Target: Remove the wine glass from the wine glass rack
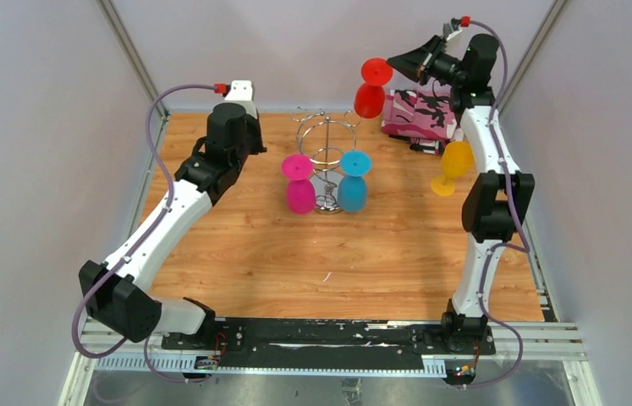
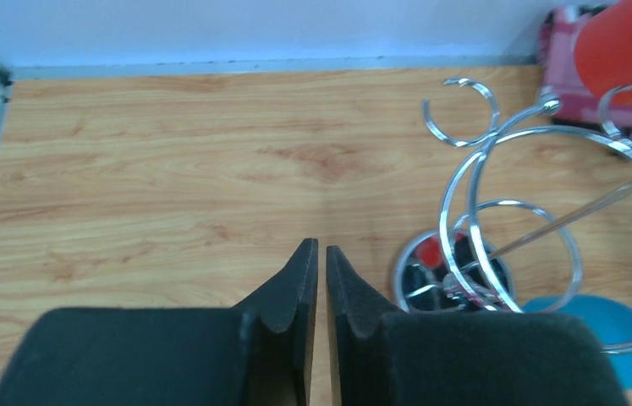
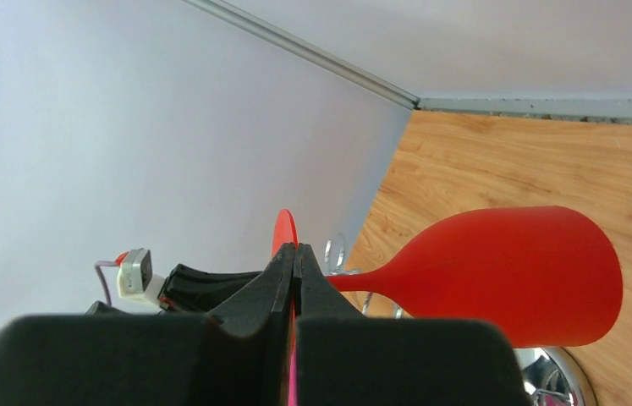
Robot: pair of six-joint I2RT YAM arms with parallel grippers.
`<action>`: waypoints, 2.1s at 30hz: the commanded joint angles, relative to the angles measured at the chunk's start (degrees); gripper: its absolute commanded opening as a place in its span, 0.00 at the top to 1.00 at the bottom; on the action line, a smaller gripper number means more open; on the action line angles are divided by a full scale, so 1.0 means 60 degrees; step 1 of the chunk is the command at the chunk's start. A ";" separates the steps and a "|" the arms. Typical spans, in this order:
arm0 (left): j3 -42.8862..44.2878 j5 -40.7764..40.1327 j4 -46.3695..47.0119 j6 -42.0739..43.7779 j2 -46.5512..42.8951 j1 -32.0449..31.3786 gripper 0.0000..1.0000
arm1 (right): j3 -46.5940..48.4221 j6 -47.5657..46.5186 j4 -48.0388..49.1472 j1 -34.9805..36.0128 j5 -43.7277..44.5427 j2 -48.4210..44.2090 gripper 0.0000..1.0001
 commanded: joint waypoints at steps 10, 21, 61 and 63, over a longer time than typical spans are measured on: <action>-0.0783 0.6378 0.4542 -0.2727 -0.0816 0.1594 0.72 | -0.1624 -0.0124 0.1203 -0.0065 -0.0605 -0.4611 1.00; -0.1685 1.0247 1.3336 -0.8034 0.0634 0.2020 0.42 | -0.2600 0.0059 0.1808 0.0826 -0.0805 -0.6453 1.00; -0.2020 1.0953 1.7957 -1.2531 0.2476 0.1384 0.36 | -0.2030 -0.0250 0.2068 0.3272 -0.0300 -0.5761 1.00; -0.2065 1.0933 1.7955 -1.2532 0.2194 0.1348 0.37 | -0.2215 -0.0127 0.2292 0.3257 -0.0317 -0.5769 1.00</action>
